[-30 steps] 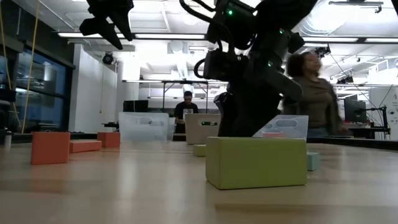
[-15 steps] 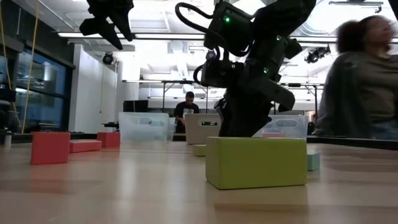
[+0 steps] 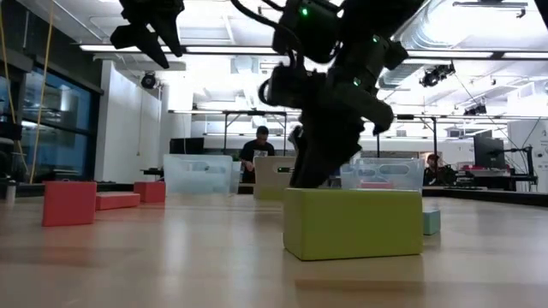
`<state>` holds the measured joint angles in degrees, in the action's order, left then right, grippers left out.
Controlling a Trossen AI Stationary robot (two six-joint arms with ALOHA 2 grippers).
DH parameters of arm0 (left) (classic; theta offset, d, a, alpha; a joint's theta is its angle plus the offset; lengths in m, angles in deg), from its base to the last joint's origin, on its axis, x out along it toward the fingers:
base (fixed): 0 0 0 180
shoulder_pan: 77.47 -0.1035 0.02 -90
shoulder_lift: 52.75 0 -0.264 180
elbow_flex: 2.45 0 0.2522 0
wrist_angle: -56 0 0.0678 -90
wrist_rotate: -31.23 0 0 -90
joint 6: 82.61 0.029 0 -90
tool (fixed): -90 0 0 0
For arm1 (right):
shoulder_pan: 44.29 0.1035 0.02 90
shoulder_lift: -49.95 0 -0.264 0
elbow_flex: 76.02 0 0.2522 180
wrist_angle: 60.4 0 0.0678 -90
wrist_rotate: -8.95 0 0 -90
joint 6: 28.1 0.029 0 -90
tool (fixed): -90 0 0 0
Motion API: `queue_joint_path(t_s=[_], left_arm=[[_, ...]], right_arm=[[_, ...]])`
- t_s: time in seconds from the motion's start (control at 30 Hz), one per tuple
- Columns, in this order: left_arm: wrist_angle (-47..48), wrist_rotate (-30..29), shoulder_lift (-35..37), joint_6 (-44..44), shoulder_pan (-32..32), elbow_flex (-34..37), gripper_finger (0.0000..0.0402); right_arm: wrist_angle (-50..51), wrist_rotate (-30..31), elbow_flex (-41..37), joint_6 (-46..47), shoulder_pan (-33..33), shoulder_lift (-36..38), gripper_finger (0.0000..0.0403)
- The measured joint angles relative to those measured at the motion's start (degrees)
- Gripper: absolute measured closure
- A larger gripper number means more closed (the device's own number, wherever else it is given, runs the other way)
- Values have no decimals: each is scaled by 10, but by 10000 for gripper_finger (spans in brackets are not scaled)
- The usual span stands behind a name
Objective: Sort & place blocks by color
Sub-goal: Put the green block into the blue bin
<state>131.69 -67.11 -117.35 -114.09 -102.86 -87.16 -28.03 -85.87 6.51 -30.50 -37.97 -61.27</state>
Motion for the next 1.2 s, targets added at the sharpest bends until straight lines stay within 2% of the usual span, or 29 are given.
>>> queue_joint_path(t_s=[0.43,0.87,1.03,1.2], left_arm=[[0,0,0,21,0,0,216],[0,0,-3,68,0,0,216],[0,0,-3,90,0,0,216],[0,0,-3,104,0,0,216]], right_arm=[[89,79,96,-42,-52,0,294],[179,139,253,-82,-174,2,295],[184,145,279,-76,-223,2,295],[186,145,280,-30,-275,2,295]])
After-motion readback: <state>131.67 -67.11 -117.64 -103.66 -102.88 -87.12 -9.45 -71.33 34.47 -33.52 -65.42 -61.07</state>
